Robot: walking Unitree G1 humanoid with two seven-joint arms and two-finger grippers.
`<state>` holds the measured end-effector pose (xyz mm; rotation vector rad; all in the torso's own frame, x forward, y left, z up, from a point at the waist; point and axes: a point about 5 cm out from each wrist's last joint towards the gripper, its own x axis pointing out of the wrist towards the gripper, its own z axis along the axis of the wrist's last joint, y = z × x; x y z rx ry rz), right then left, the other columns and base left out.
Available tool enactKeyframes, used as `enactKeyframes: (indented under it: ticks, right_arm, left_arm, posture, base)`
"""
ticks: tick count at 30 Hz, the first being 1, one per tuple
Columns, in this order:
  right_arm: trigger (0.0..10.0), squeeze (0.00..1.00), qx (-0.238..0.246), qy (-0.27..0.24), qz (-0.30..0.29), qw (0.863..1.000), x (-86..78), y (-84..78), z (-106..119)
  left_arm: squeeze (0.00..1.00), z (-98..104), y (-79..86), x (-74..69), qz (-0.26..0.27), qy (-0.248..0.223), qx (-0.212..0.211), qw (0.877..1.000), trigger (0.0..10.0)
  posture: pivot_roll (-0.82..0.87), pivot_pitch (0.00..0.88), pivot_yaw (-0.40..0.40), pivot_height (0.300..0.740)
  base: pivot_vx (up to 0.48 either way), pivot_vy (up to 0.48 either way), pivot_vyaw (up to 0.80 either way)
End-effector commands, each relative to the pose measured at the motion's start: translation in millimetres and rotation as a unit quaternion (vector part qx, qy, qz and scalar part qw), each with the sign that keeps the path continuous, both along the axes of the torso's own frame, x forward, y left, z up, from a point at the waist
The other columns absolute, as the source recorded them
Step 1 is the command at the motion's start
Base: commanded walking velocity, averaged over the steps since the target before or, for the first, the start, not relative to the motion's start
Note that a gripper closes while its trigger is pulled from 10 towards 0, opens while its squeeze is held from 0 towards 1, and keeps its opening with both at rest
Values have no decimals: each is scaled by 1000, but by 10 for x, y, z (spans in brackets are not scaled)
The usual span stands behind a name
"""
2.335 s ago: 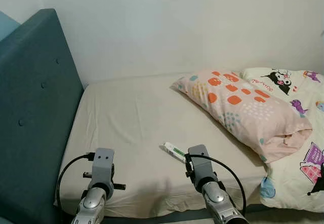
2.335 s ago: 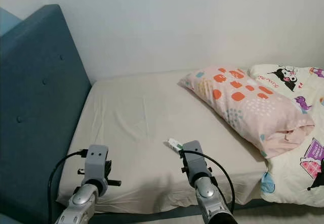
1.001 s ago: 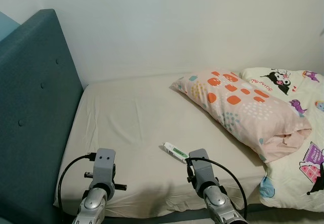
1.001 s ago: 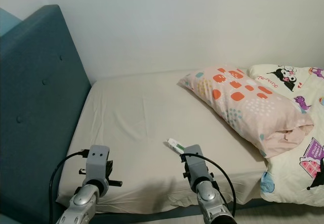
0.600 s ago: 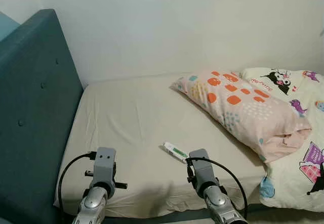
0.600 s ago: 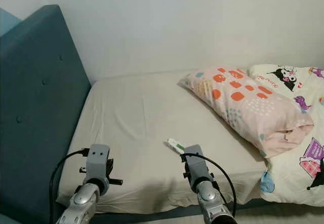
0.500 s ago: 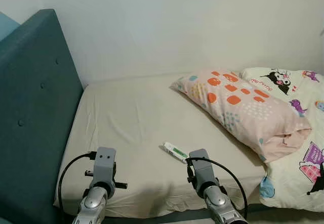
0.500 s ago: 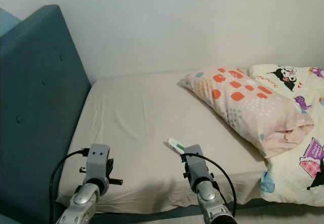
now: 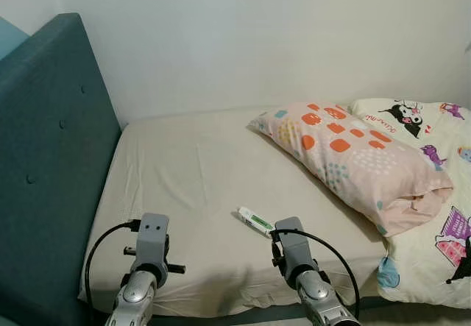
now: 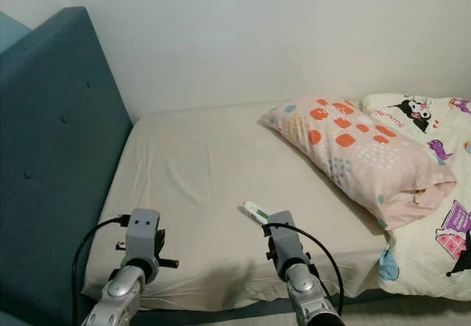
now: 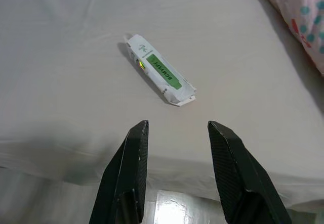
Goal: Clean up the room
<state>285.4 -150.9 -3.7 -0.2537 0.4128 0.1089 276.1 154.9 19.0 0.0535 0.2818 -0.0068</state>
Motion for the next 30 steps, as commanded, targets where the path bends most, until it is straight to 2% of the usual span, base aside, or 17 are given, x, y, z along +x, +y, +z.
enactKeyframes:
  ticks: [1,30]
  right_arm:
    - [10000,0,-1,10,-13,1000,-26,-48,-32]
    - [10000,0,4,7,-16,1000,-6,-31,-15]
  left_arm:
    - [0,-36,9,-24,-1,7,7,1000,10000]
    - [0,-30,-30,-7,-9,12,0,1000,10000]
  posture:
    - [9,71,-19,740]
    - [8,76,-16,740]
  base:
    - [0,0,0]
    - [0,0,0]
